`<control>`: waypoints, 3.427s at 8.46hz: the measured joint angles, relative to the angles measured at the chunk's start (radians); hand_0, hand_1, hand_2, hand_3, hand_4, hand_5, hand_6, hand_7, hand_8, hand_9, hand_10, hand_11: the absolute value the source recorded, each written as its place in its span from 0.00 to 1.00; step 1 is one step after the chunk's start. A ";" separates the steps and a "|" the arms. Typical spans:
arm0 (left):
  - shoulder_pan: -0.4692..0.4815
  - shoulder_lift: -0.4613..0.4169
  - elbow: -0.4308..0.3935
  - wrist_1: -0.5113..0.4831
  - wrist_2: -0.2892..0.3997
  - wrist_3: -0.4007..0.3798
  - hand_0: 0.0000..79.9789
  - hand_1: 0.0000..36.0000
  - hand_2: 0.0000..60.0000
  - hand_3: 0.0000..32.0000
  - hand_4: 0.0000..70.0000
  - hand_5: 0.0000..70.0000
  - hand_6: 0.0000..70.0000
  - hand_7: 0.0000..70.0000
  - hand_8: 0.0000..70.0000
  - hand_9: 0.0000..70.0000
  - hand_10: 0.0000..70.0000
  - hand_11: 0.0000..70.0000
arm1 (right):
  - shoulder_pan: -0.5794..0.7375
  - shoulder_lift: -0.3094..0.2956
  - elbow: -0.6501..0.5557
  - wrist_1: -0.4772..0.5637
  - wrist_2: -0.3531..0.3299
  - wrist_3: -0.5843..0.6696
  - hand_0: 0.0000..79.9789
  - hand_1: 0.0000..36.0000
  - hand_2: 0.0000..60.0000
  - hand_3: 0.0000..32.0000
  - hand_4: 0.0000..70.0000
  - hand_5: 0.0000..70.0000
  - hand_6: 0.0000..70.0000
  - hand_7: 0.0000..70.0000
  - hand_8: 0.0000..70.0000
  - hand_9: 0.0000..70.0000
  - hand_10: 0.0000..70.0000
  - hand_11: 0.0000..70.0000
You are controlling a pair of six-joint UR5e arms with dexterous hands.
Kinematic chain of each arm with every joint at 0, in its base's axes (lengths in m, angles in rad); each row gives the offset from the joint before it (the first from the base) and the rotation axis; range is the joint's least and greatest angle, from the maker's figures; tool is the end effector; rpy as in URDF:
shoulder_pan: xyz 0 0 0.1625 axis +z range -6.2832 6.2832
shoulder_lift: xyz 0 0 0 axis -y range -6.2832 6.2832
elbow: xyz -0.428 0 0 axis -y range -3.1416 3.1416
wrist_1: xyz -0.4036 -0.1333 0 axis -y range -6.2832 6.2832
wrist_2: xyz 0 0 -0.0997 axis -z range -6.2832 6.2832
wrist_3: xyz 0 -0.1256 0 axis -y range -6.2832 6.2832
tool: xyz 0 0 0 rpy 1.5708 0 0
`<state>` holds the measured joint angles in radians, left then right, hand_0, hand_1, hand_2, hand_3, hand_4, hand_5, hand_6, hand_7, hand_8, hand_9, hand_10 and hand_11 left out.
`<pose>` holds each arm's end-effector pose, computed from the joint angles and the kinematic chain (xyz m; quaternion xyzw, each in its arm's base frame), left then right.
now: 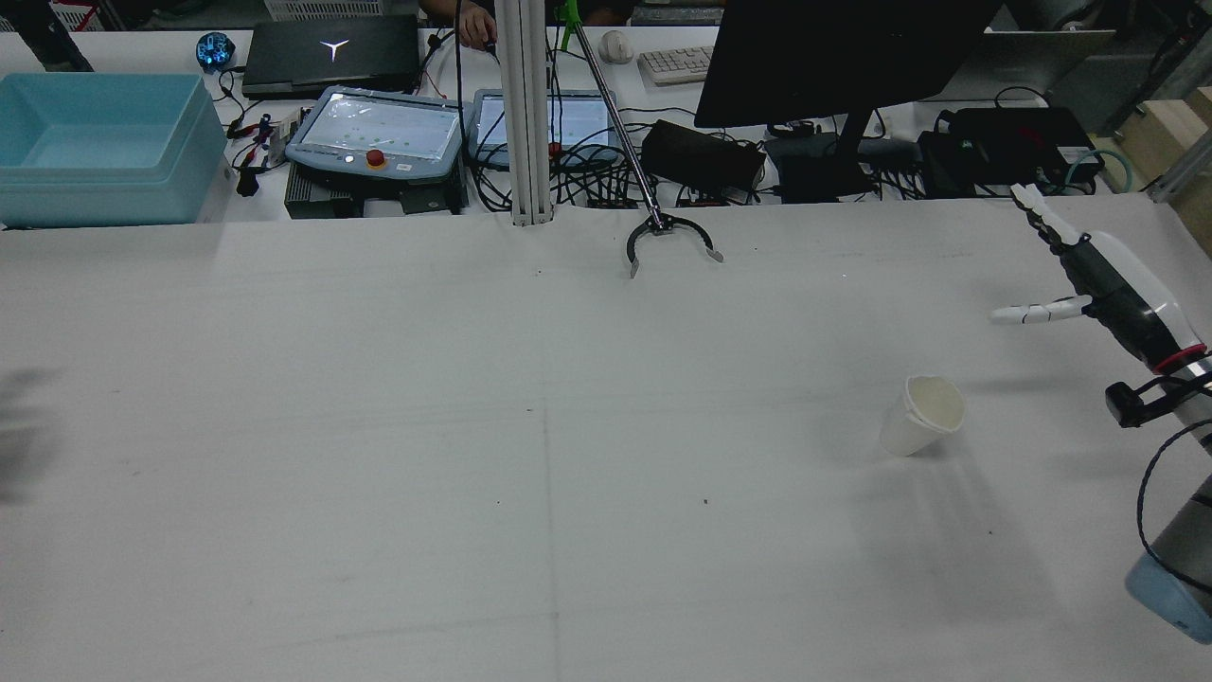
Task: Pour water
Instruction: 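Move the right hand in beside the white paper cup, then wrap the right hand fingers around the white paper cup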
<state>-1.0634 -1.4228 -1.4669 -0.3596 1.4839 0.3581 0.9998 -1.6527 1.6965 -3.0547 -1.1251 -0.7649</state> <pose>0.0989 -0.4746 0.7721 -0.0265 0.7435 -0.6194 0.2505 -0.1090 -0.5166 0.6555 0.2160 -0.7156 0.6078 0.2679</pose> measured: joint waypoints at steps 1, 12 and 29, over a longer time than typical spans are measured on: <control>-0.001 0.002 0.005 -0.004 0.000 0.000 1.00 1.00 0.00 0.00 1.00 1.00 0.14 0.19 0.08 0.03 0.11 0.21 | -0.043 -0.004 -0.068 0.112 0.061 0.005 0.60 0.47 0.19 0.38 0.00 0.07 0.00 0.00 0.05 0.01 0.00 0.00; 0.000 -0.005 0.023 0.007 0.001 0.003 1.00 1.00 0.00 0.00 1.00 1.00 0.15 0.19 0.08 0.03 0.11 0.22 | -0.347 -0.047 -0.025 0.156 0.228 0.331 0.65 0.68 0.28 0.62 0.00 0.07 0.00 0.00 0.00 0.00 0.00 0.00; 0.002 -0.011 0.015 0.022 0.001 0.005 1.00 1.00 0.01 0.00 1.00 1.00 0.15 0.20 0.08 0.03 0.11 0.22 | -0.423 -0.071 -0.047 0.159 0.229 0.322 0.63 0.62 0.29 0.64 0.00 0.07 0.00 0.00 0.04 0.00 0.00 0.00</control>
<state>-1.0616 -1.4340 -1.4519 -0.3379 1.4849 0.3626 0.5771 -1.7236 1.6492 -2.8961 -0.8959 -0.4430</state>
